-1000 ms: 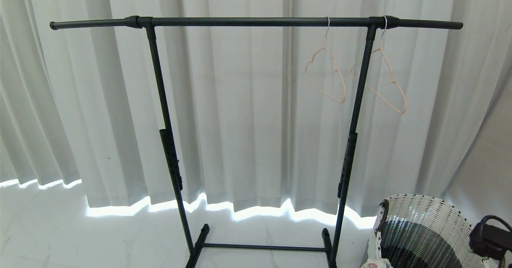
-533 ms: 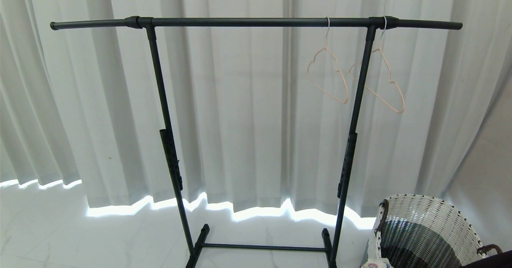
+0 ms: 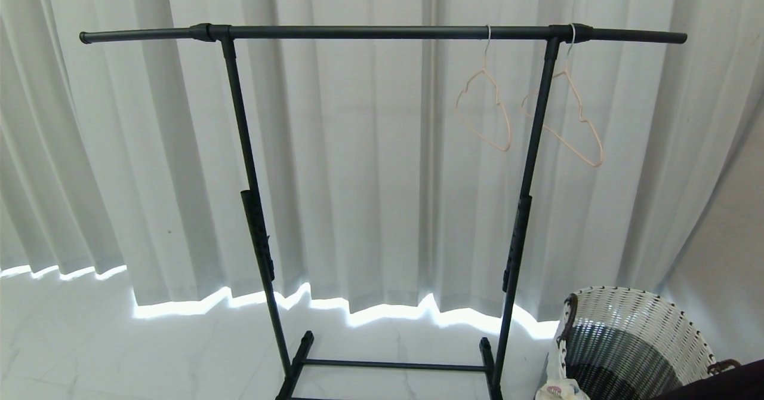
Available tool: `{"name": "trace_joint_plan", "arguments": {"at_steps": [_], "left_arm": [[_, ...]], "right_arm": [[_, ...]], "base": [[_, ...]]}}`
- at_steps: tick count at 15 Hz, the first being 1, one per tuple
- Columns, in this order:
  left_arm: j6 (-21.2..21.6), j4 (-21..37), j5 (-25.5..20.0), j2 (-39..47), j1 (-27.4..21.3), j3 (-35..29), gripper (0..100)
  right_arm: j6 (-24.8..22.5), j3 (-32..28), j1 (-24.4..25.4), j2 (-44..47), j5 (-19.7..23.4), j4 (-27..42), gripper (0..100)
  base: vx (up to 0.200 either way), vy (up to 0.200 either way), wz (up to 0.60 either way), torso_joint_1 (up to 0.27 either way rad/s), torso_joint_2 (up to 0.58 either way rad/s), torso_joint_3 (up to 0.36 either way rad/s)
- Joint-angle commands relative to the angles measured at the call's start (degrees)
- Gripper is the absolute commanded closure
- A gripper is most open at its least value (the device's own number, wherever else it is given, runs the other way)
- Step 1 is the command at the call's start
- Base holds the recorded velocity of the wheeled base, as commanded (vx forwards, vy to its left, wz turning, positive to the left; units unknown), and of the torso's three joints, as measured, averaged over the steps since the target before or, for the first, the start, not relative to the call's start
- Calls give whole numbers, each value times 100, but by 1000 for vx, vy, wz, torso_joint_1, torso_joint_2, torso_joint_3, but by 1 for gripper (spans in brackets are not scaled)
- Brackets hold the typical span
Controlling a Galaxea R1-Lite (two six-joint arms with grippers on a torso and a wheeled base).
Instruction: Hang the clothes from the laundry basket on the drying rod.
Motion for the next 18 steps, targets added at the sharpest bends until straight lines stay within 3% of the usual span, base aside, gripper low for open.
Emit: {"name": "trace_joint_plan", "arguments": {"at_steps": [1,6,11,15,18], "left_arm": [[2,-2,-1,9,1,1,0],[2,-2,-1,9,1,1,0],[213,-2,-28,9,1,1,0],[362,-2,-125,9,1,1,0],[345,-2,-133,0,-7,1,0]], "right_arm": [[-3,-1,-1,82,4,-2,100],[-3,8,25,275,22,-11,100],[-3,-10,210,451,84,-125,100],[41,-63,992,635,400,-125,100],[402,-107,1871,917,426,-186,100]], "base": [[-200,0,0,2,2,-2],[-200,0,0,0,1,2],[0,0,0,0,0,0],[0,0,0,0,0,0],[0,0,0,0,0,0]]}}
